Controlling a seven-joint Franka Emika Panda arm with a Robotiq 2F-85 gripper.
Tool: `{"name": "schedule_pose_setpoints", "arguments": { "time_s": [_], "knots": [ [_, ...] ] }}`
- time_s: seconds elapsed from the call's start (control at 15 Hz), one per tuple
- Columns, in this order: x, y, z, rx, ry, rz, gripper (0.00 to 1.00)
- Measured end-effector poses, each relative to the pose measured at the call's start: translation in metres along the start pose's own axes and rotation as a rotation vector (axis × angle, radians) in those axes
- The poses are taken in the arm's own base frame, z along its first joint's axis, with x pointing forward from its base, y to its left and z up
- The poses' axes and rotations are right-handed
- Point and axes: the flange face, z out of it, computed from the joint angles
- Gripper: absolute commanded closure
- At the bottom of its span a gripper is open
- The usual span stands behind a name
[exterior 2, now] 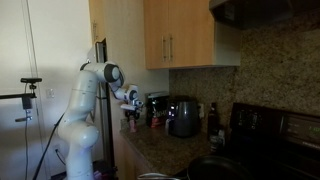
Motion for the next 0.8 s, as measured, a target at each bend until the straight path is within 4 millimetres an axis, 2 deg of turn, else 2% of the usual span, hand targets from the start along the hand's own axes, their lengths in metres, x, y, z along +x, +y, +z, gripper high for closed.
{"name": "schedule_pose_setpoints", "arguments": {
  "time_s": [0.33,0.4,0.47,0.53,0.8],
  "knots": [
    [-0.0003,0.0002,0.0009,-0.016,-0.001,-0.007,0.89],
    [-0.0003,0.0005,0.0010,-0.026,0.000,-0.006,0.45],
    [-0.0003,0.0008,0.0011,-0.036,0.001,-0.001,0.49],
    [-0.0004,0.0007,0.0012,-0.044,0.002,0.005,0.48],
    [-0.0019,-0.0040,0.0017,-0.069,-0.005,0.023,0.23]
  ]
}}
